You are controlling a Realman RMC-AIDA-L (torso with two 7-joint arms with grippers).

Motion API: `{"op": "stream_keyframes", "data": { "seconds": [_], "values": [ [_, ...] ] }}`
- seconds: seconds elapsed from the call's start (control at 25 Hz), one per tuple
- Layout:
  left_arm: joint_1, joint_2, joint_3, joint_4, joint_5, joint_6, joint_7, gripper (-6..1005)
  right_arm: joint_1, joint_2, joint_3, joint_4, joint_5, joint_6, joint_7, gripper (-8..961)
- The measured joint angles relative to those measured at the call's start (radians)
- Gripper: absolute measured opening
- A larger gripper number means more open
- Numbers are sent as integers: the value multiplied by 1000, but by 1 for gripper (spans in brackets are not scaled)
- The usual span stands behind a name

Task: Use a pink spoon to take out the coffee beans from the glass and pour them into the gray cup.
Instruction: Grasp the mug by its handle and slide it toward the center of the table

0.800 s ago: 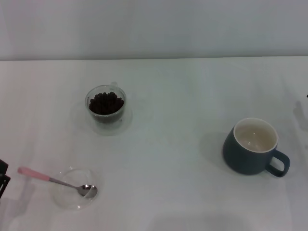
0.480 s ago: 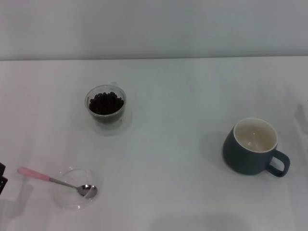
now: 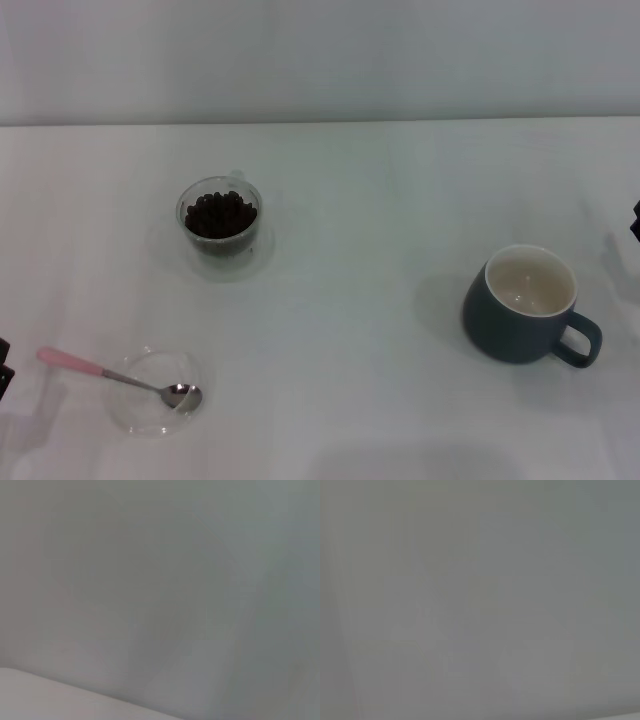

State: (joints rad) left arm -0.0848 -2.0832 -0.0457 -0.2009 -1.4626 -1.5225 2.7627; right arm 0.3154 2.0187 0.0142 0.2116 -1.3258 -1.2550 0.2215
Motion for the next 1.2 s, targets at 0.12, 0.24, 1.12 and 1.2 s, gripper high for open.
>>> {"op": "stream_keyframes", "data": {
  "seconds": [0.12, 0.24, 1.12, 1.2],
  "values": [
    [3, 1, -3, 0, -8, 1, 0, 892, -35, -3, -48, 16, -3, -68, -2, 843],
    [1, 2, -4, 2, -9, 4, 0, 892, -65, -4, -104, 34, -2, -130, -4, 843],
    [-35, 4, -7, 41, -32, 18, 0, 892, -227, -13, -450, 85, -3, -326, -4, 843],
    [-42, 3, -7, 41, -32, 18, 0, 893, -222, -12, -461, 85, -4, -303, -4, 843]
  ]
}}
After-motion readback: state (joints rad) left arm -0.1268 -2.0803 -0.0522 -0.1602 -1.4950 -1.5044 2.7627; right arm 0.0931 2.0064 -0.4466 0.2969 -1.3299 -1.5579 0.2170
